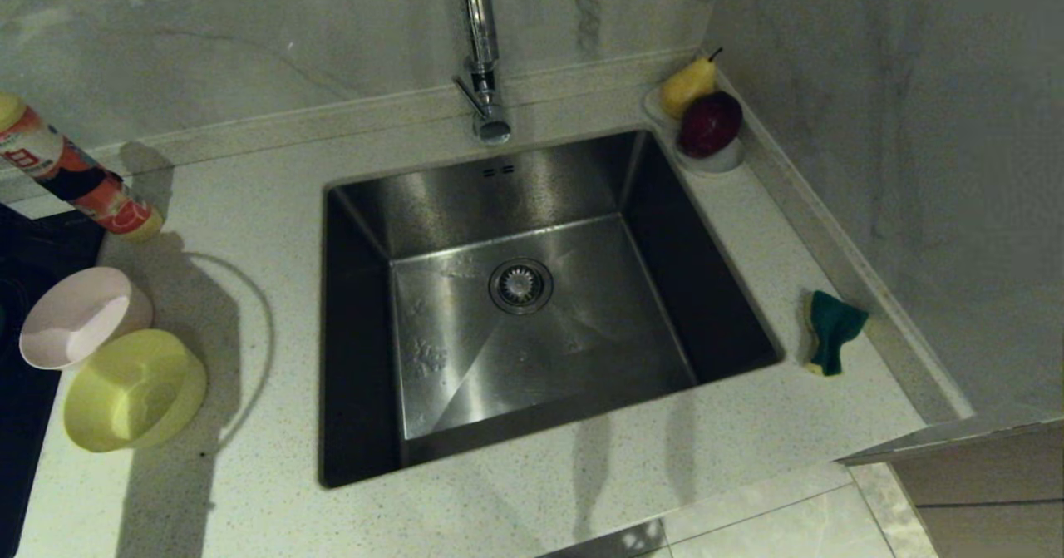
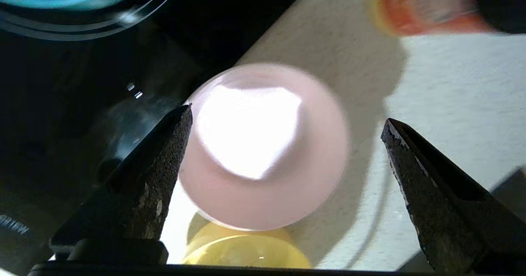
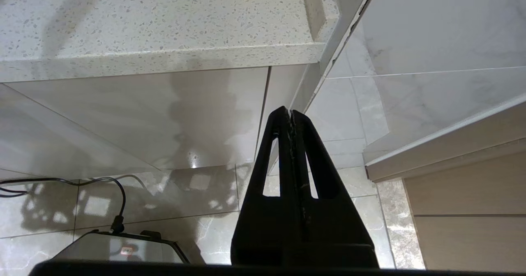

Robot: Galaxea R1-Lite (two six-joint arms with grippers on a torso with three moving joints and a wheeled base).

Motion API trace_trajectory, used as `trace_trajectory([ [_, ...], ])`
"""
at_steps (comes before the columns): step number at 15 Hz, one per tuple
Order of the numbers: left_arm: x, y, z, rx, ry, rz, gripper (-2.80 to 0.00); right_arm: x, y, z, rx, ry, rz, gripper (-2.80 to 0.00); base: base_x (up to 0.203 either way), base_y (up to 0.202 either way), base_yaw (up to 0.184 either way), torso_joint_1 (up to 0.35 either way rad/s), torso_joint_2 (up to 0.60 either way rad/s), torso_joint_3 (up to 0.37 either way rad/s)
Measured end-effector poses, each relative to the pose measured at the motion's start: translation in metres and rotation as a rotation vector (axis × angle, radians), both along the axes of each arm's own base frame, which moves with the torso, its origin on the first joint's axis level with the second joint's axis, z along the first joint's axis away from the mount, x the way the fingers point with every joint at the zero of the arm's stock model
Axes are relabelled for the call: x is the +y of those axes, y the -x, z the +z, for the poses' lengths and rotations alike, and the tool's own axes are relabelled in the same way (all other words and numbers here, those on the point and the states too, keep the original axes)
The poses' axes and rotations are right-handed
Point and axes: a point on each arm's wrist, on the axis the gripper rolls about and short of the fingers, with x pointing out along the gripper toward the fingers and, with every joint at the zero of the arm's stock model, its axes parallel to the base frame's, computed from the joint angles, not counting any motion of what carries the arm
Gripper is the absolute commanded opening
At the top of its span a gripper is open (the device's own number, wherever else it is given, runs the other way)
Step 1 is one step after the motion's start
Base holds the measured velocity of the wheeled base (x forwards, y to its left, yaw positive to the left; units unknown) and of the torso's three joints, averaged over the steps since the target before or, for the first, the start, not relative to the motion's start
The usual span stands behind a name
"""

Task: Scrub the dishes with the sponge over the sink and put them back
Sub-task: Place the bowl on the bowl

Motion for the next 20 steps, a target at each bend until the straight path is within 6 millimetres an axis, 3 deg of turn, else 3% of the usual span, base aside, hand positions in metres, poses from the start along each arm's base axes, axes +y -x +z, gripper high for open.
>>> trace_trajectory([
  [7, 0.005, 0.000, -0.046, 0.113, 0.091, 0.007, 0.00, 0.000, 0.000, 0.000, 0.000, 0.000, 0.000, -2.80, 0.000, 0.000, 0.000, 0.000, 0.00, 0.000],
  [20, 0.010, -0.006, -0.064, 0.129, 0.147, -0.024, 0.00, 0.000, 0.000, 0.000, 0.000, 0.000, 0.000, -2.80, 0.000, 0.000, 0.000, 0.000, 0.00, 0.000],
])
